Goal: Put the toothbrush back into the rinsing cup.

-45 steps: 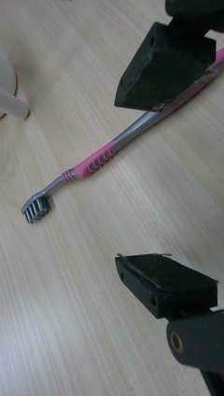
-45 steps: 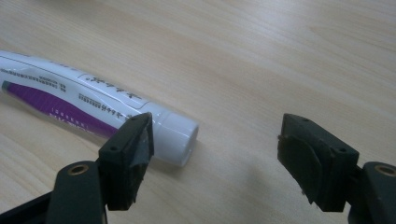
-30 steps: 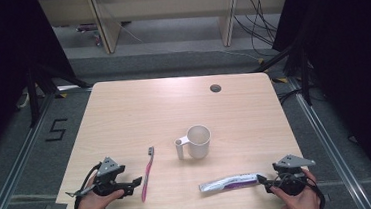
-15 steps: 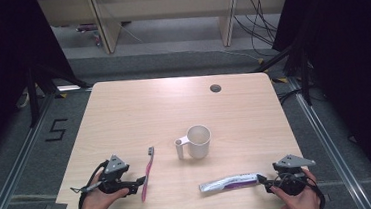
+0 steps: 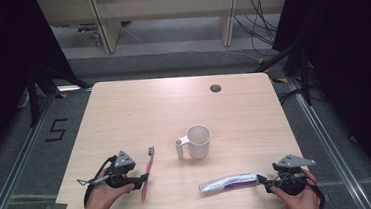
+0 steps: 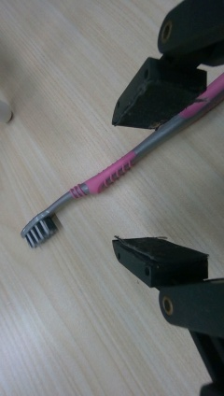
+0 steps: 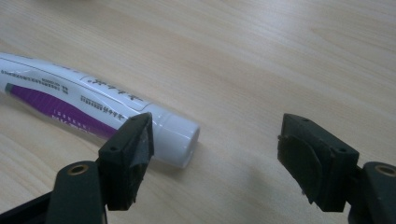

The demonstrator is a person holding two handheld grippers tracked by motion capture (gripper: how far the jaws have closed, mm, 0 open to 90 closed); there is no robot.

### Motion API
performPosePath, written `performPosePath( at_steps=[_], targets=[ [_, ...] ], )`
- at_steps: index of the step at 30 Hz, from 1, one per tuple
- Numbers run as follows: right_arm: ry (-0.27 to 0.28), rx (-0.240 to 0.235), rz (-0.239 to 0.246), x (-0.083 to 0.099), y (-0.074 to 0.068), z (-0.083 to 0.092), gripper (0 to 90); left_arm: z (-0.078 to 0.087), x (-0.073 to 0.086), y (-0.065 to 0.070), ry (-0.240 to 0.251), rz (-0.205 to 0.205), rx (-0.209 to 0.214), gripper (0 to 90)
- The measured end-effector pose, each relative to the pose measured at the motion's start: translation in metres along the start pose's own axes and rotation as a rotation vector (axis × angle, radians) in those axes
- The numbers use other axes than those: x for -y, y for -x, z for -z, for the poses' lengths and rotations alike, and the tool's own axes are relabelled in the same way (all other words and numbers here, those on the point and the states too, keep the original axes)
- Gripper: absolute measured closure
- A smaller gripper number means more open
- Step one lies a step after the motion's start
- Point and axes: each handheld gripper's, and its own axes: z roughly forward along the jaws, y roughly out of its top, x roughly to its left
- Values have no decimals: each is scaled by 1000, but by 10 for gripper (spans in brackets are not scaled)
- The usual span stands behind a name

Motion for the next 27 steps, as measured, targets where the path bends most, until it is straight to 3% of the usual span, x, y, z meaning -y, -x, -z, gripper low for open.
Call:
performPosePath(
  at_steps=[3,4,5,6,9,10,16,17,18,20,21,22,27],
  targets=[
    [2,2,7,0,0,0,278,0,-3,0,-14,-8,5,388],
    [-15,-9,-40,0,-3,1,278,-1,-3,0,-11,-3,5,388],
    [-4,-19,-33,0,-3,-1,278,-1,-4,1,-8,7,8,398],
    [-7,-32,-44,0,-3,-1,278,-1,-5,-1,-19,-8,8,412],
    [-16,-19,-58,0,-5,0,278,-2,-7,-2,-29,-5,13,447],
    [-4,-29,-26,0,-3,-2,278,-3,-8,-2,-34,-3,9,457],
    [-2,-18,-14,0,-3,-2,278,-8,-13,2,-74,-27,26,508],
    [-1,-19,-13,0,-3,-2,278,-8,-14,1,-95,-53,33,518],
    [-10,-24,3,-1,-1,-1,278,-9,-16,2,-98,-52,30,536],
    [-10,-15,3,-1,-2,-1,278,-9,-19,3,-118,-75,29,544],
    [-5,-31,-20,0,-4,-3,278,-10,-20,4,-118,-79,26,553],
    [3,-21,22,-1,-1,-3,278,-11,-22,5,-127,-86,22,571],
    [1,-17,22,-1,-1,-2,279,-17,-25,5,-180,-112,26,624]
  ],
)
